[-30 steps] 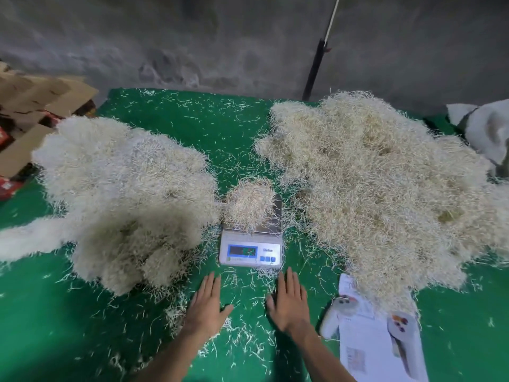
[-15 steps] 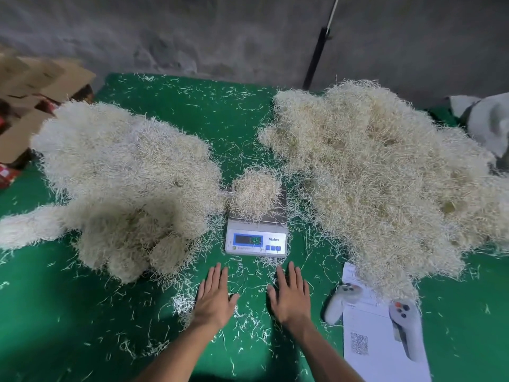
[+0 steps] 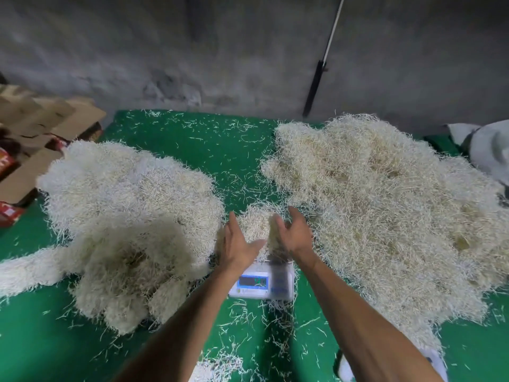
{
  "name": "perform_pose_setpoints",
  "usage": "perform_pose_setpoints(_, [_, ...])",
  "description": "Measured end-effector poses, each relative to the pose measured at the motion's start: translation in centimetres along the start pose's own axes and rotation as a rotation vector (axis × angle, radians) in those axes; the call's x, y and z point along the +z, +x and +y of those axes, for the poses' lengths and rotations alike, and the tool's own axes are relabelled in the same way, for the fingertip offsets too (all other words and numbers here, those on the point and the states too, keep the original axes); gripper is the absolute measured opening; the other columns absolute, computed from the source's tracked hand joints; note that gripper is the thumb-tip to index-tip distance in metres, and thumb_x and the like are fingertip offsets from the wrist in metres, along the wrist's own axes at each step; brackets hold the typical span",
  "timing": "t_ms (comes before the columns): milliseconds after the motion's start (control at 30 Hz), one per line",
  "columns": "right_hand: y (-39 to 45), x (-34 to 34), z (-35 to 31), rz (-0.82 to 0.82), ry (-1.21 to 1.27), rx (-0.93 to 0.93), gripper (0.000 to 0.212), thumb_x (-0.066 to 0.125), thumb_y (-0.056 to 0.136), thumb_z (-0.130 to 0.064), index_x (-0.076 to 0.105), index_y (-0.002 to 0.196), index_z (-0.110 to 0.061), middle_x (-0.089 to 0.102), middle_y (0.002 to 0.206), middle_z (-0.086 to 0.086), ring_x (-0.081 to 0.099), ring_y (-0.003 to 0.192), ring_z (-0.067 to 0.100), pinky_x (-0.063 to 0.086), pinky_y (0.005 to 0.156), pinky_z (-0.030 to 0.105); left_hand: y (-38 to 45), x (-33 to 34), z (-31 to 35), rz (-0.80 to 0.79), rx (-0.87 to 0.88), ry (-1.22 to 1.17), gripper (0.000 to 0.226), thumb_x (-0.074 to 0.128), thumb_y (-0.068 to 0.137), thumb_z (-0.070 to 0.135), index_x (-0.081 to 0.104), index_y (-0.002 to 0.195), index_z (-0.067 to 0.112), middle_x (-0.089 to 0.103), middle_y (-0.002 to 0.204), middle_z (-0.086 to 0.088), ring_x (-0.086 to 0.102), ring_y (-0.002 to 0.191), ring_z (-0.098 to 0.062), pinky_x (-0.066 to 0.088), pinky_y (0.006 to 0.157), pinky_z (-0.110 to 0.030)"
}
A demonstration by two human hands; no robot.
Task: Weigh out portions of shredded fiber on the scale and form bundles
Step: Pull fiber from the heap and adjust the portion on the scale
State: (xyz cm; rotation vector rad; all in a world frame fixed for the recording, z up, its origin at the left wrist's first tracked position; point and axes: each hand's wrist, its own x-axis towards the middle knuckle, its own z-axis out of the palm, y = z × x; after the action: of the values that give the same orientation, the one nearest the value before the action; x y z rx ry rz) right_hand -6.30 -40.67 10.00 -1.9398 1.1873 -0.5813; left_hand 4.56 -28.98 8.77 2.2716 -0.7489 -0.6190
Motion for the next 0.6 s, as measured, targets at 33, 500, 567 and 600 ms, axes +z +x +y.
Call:
perform_pose_setpoints(33, [0.9, 0.5, -0.7, 0.001, 0.094, 0.056, 0.069, 0.058, 0.102, -0.046, 0.035, 0.155, -0.007, 0.047, 0.153, 0.014, 0.058, 0.124, 0.027, 0.050, 0.104, 0.040, 1.0, -0.3, 0.8, -0.012, -0.066, -0.025, 0.116, 0.067, 0.083, 0.068, -0.007, 0.162, 0.023, 0.008, 0.169, -0.009, 0.017, 0.153, -0.035, 0.028, 0.119, -0.053])
perform_pose_setpoints(500, [4.6, -1.2, -4.2, -0.077, 0.637, 0.117, 0.073, 0.054, 0.098, -0.063, 0.033, 0.157, -0.026, 0.060, 0.133, -0.006, 0.062, 0.122, 0.010, 0.055, 0.096, 0.031, 4.6, -3.2, 10.3, -0.429, -0.195, -1.119, 0.123, 0.082, 0.044, 0.084, 0.047, 0.149, 0.030, 0.045, 0.155, -0.005, 0.052, 0.132, -0.030, 0.048, 0.104, -0.054])
perform_pose_setpoints(567, [3.6, -1.2, -3.4, -0.065, 0.535, 0.043, 0.079, 0.047, 0.095, -0.072, 0.030, 0.159, -0.029, 0.056, 0.145, -0.005, 0.054, 0.130, 0.003, 0.047, 0.110, 0.038, 5.8, -3.7, 13.6, -0.418, -0.219, -1.089, 0.129, 0.090, 0.041, 0.074, 0.044, 0.151, 0.025, 0.041, 0.157, -0.009, 0.050, 0.132, -0.031, 0.046, 0.105, -0.050])
perform_pose_setpoints(600, [3.3, -1.3, -3.0, -0.015, 0.498, 0.007, 0.079, 0.046, 0.093, -0.076, 0.029, 0.158, -0.035, 0.045, 0.154, -0.013, 0.045, 0.136, -0.001, 0.041, 0.115, 0.038, 6.4, -3.6, 15.1, -0.360, -0.218, -1.019, 0.129, 0.090, 0.043, 0.072, 0.039, 0.154, 0.028, 0.028, 0.164, -0.007, 0.038, 0.143, -0.031, 0.037, 0.113, -0.053])
